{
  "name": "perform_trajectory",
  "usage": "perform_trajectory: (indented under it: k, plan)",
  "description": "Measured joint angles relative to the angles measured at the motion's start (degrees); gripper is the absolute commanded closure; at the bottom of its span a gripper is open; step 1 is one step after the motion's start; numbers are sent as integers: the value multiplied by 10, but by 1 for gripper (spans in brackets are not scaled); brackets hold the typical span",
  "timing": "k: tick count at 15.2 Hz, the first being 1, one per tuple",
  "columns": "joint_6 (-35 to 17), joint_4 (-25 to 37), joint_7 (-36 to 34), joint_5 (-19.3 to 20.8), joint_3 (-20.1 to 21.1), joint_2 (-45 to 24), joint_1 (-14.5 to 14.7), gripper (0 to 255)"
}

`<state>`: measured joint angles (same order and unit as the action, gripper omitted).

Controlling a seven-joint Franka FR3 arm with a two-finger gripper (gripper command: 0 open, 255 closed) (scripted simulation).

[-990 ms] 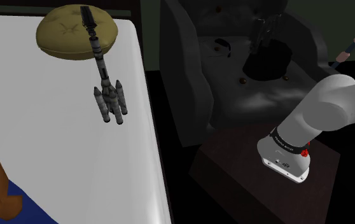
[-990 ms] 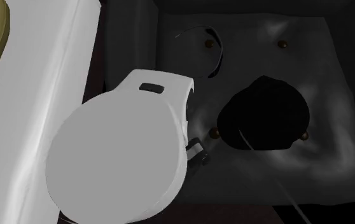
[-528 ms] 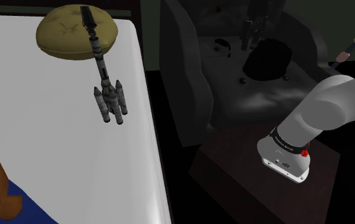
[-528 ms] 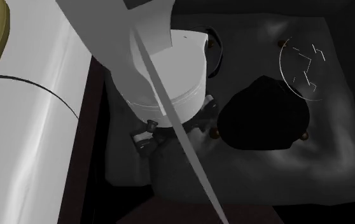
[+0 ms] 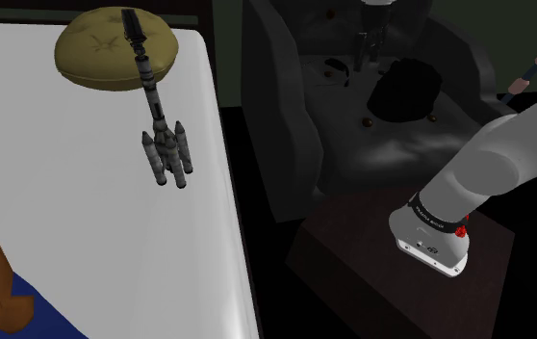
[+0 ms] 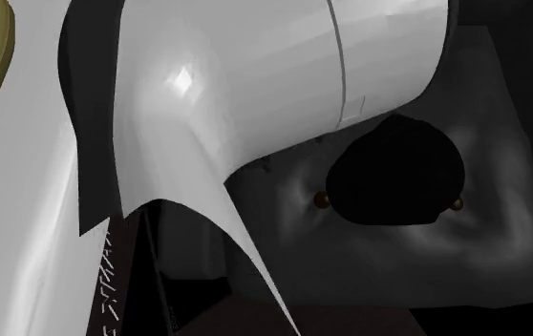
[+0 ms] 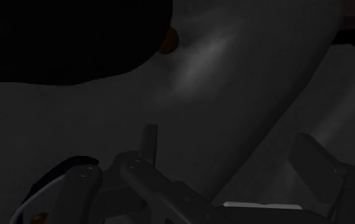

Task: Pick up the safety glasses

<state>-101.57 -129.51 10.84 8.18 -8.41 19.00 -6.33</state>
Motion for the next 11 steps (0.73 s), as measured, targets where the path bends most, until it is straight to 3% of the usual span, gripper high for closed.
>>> perform_trajectory:
  k: [11]
  plan:
    - [-57, 175, 87, -3, -49, -216, -30, 0]
